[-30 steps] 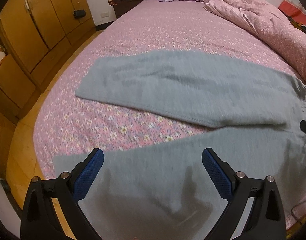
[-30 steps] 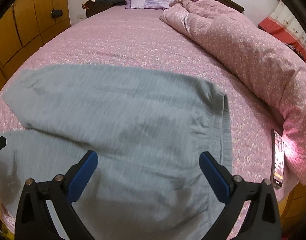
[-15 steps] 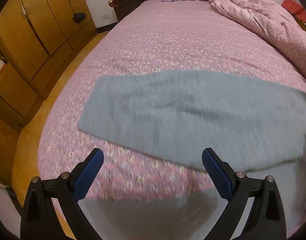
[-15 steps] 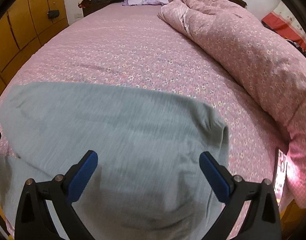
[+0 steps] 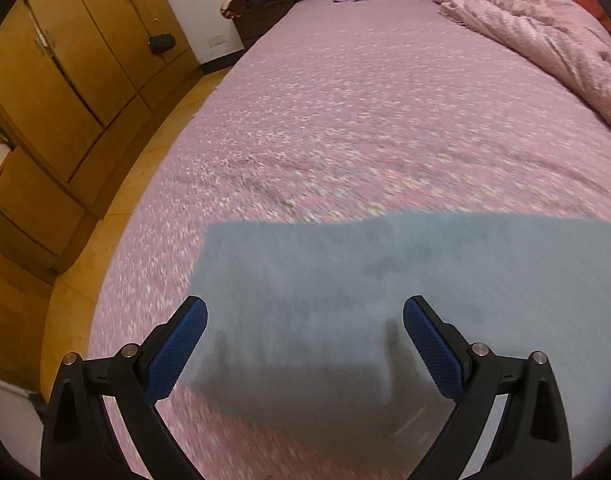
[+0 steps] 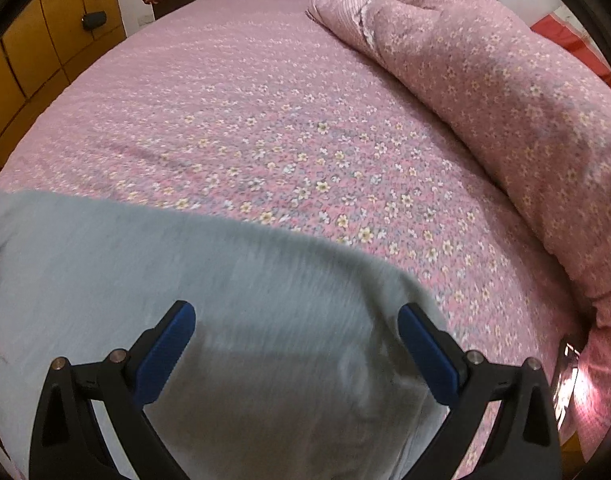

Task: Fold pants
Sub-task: 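Lower both tools to the sweatpants' edge and close both grippers on it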

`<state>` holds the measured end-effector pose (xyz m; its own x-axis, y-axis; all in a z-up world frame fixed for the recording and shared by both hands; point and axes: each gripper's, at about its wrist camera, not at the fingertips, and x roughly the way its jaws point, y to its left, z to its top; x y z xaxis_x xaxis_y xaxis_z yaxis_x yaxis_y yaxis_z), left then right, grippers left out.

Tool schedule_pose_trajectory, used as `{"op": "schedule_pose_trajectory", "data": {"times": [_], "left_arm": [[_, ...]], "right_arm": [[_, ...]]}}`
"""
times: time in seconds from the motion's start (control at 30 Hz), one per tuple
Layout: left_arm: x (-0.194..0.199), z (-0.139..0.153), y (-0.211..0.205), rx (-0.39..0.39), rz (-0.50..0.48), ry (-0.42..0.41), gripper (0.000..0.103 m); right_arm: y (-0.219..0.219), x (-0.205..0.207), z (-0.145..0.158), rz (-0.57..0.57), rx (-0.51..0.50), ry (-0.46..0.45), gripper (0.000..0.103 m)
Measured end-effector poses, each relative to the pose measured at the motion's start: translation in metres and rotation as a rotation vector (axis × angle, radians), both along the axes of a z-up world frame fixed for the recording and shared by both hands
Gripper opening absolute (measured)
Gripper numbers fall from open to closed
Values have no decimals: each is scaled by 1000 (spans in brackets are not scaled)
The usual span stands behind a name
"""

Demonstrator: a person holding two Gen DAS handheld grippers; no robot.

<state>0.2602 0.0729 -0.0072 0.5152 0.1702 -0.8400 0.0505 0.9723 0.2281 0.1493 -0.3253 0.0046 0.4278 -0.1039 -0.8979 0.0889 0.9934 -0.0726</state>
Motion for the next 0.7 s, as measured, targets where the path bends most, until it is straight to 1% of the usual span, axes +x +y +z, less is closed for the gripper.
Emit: {"op": "schedule_pose_trajectory", "data": {"times": [0.07,0.17,0.37,0.43,0.47,0.57,0.7], "left_arm": [[14,-8,7,-4,16,3,95],[30,-18,14,-25,25,30,95],[48,-34,25,-73,17,62,96],[51,-37,28,-89,16,66,100],[53,-38,30,-96,18,67,100],[57,-43,39,-152,22,63,100],[54,-47,45,-168,-15,12,100]], "right_arm": [[-4,8,-7,2,1,13,103],[-6,17,-16,6,-3,29,103],[-10,32,-32,25,18,32,103],[-10,36,-36,29,26,24,103],[-11,38,-38,32,27,20,103],[-9,42,-41,48,26,8,103],[-12,54,-47,75,40,-15,103]]}}
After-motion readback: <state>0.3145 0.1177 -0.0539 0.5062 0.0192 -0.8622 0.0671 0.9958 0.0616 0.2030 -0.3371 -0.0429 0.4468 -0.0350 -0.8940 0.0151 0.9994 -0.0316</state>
